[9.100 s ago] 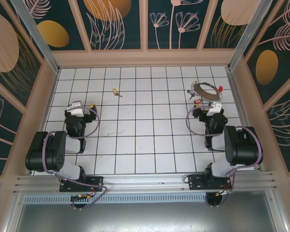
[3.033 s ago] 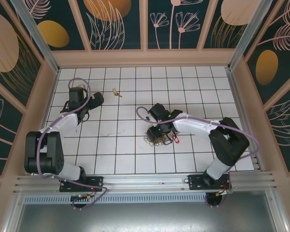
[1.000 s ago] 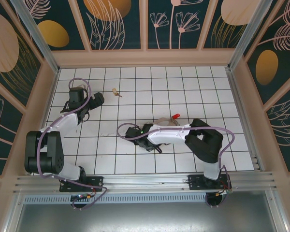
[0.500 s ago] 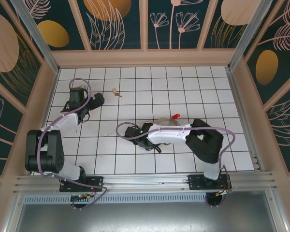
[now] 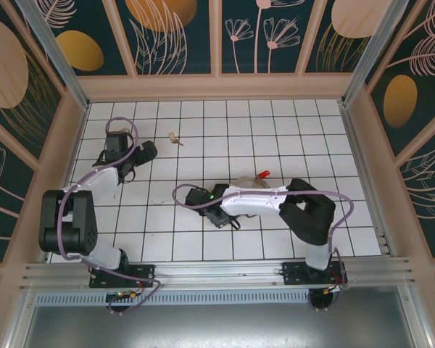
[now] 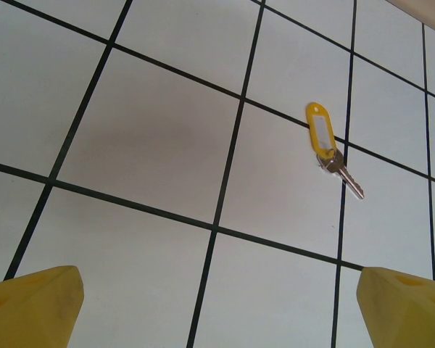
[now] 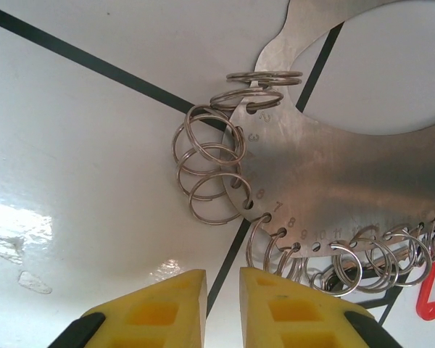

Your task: Put the keys on the keyring

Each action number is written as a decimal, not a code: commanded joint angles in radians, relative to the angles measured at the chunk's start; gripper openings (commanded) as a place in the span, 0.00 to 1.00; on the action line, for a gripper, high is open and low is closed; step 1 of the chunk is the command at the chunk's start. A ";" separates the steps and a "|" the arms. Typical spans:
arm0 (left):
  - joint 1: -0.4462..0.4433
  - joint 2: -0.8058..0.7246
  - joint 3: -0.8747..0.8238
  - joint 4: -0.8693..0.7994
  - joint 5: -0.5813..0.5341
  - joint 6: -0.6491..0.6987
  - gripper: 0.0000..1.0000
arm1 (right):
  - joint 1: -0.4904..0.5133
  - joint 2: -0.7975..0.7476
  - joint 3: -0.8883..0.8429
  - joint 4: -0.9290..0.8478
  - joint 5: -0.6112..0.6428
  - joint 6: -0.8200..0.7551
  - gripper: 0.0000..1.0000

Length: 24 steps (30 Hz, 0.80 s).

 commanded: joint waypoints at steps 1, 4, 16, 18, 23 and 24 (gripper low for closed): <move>-0.006 0.005 0.024 -0.013 0.014 0.005 0.97 | -0.010 0.020 -0.024 -0.012 0.015 -0.009 0.20; -0.006 0.004 0.023 -0.015 0.014 0.006 0.97 | -0.013 0.024 -0.037 -0.011 0.032 -0.011 0.20; -0.006 0.006 0.024 -0.013 0.014 0.006 0.97 | -0.027 0.039 -0.030 -0.039 0.148 -0.011 0.24; -0.006 0.005 0.023 -0.013 0.015 0.006 0.97 | -0.031 0.039 -0.030 -0.037 0.158 -0.011 0.24; -0.006 0.005 0.023 -0.013 0.016 0.008 0.97 | -0.038 0.048 -0.041 -0.019 0.154 -0.020 0.23; -0.006 0.005 0.023 -0.013 0.017 0.007 0.97 | -0.039 0.049 -0.042 -0.017 0.155 -0.020 0.22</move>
